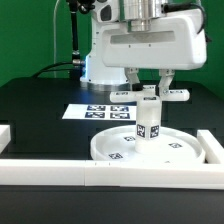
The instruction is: Assemble round table
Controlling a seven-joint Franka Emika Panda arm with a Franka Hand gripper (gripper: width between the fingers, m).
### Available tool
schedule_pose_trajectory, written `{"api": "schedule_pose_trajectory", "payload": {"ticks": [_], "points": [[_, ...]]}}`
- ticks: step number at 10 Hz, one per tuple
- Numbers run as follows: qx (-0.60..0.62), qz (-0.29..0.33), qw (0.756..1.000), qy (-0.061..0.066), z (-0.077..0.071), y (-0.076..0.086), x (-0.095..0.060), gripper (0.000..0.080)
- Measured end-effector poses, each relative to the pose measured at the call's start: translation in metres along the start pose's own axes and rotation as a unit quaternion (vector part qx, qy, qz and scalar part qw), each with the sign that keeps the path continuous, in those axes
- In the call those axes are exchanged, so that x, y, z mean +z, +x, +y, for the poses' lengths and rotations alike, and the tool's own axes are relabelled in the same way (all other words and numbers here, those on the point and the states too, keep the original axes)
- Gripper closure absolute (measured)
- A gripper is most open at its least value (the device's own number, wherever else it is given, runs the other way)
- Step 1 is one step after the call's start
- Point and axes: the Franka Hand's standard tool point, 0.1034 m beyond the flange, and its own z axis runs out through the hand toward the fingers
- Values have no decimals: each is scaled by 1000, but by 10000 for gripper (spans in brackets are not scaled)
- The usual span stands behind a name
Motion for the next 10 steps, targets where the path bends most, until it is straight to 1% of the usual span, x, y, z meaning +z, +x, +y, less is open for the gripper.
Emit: {"api": "schedule_pose_trajectory", "payload": {"ticks": [1,3,5,6,8,10], "points": [[68,-4,998,6,0,-1,0,361],[140,-6,990,8,0,-1,0,361],[250,-15,968,17,0,-1,0,361],[290,-16,957,18,0,-1,0,361],[391,-24,920,21,-1,-1,0,361],[467,-25,884,20,-2,0,0,361]]}}
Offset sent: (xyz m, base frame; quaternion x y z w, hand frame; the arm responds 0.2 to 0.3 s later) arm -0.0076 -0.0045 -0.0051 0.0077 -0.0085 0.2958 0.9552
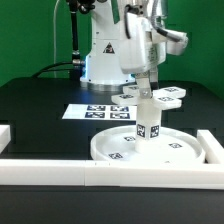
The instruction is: Assemble round table
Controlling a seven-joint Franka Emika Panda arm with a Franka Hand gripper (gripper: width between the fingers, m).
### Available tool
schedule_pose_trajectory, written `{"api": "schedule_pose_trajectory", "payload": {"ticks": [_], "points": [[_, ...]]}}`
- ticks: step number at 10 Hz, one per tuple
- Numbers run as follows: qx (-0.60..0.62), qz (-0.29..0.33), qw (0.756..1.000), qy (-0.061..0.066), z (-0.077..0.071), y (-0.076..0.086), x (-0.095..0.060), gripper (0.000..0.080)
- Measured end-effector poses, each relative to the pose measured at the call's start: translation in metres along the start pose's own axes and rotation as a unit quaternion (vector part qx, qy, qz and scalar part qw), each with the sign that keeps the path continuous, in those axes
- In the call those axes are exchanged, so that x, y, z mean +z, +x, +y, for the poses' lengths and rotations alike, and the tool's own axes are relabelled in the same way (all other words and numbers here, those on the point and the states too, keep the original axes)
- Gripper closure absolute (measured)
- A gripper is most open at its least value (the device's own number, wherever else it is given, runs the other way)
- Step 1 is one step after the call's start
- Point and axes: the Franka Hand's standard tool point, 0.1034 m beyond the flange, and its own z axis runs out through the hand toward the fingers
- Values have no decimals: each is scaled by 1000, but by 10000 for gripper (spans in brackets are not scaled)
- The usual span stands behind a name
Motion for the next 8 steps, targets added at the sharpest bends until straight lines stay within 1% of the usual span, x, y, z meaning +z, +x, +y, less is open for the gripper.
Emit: {"api": "schedule_pose_trajectory", "payload": {"ticks": [3,4,5,6,7,8], "points": [[29,-2,1000,1,-1,0,0,361],[23,-3,1000,0,0,-1,0,265],[4,-7,1000,-5,-1,-2,-5,265],[-11,-13,1000,0,-3,-6,-15,173],[-21,-22,1000,2,-4,-11,-26,155],[-36,-25,999,5,-5,-13,-30,155]]}}
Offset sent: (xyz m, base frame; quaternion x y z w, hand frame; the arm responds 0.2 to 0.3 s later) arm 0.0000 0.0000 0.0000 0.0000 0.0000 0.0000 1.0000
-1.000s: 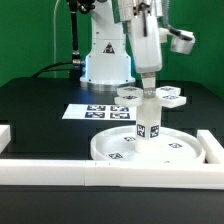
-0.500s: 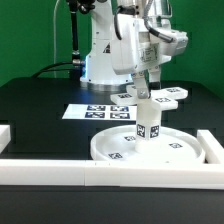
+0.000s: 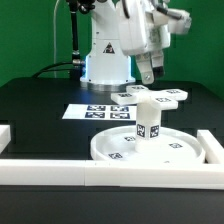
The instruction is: Assemble round table
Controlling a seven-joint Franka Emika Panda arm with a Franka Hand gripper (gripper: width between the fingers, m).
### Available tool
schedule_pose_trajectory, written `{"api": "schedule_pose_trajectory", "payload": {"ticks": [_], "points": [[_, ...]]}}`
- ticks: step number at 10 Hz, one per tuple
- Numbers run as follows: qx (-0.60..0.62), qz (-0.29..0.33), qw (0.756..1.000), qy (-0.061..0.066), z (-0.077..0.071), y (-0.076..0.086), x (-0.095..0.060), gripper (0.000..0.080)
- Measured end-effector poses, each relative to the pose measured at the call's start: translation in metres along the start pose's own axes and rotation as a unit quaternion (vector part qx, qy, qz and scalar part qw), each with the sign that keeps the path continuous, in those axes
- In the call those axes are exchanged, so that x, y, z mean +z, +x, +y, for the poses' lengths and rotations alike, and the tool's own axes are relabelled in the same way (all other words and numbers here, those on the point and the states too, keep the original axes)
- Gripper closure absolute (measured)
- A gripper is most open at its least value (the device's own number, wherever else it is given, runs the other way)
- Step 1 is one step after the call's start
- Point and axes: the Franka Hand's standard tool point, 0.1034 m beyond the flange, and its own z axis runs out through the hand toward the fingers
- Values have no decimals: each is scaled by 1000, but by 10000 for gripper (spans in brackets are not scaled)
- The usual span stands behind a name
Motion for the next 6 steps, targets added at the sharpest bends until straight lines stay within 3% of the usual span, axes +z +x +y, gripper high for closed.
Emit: {"api": "schedule_pose_trajectory", "payload": {"ticks": [2,3,4,5,6], "points": [[-11,2,1000,-3,2,1,4,150],[-80,7,997,-6,2,1,4,150],[-157,12,987,-15,3,-2,6,150],[-248,22,968,-17,0,-4,5,150],[-327,25,944,-27,1,-6,5,150]]}}
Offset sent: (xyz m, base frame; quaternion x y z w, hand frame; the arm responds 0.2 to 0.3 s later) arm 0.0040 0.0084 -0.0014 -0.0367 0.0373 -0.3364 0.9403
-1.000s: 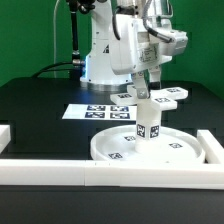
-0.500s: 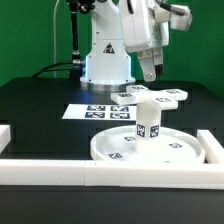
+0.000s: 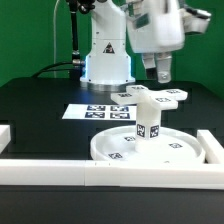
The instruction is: Assemble round table
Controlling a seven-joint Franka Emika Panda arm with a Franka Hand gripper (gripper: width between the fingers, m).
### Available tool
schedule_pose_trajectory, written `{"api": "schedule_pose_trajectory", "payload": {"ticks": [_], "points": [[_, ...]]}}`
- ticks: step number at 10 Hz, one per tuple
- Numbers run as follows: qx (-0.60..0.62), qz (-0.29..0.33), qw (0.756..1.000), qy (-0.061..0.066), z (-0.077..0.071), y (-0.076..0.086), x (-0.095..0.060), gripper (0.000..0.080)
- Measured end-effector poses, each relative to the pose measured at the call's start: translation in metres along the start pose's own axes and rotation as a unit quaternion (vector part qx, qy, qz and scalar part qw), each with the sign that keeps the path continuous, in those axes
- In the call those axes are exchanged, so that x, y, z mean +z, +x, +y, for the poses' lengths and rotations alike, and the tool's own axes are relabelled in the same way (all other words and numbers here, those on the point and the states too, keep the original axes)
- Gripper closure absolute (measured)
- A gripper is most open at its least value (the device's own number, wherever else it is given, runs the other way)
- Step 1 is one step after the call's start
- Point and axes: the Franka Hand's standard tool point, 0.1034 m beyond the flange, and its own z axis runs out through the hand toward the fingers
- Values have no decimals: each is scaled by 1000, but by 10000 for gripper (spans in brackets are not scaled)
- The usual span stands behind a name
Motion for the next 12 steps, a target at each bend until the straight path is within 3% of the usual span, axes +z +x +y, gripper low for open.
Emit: {"api": "schedule_pose_trajectory", "payload": {"ticks": [1,5,7,9,12], "points": [[-61,-5,998,-10,-1,-3,0,150],[-203,-8,979,-11,-2,-2,1,150],[-286,-9,958,-11,-1,-2,1,150],[-437,10,899,-14,-1,-1,4,150],[-599,11,800,-41,-2,-15,6,150]]}}
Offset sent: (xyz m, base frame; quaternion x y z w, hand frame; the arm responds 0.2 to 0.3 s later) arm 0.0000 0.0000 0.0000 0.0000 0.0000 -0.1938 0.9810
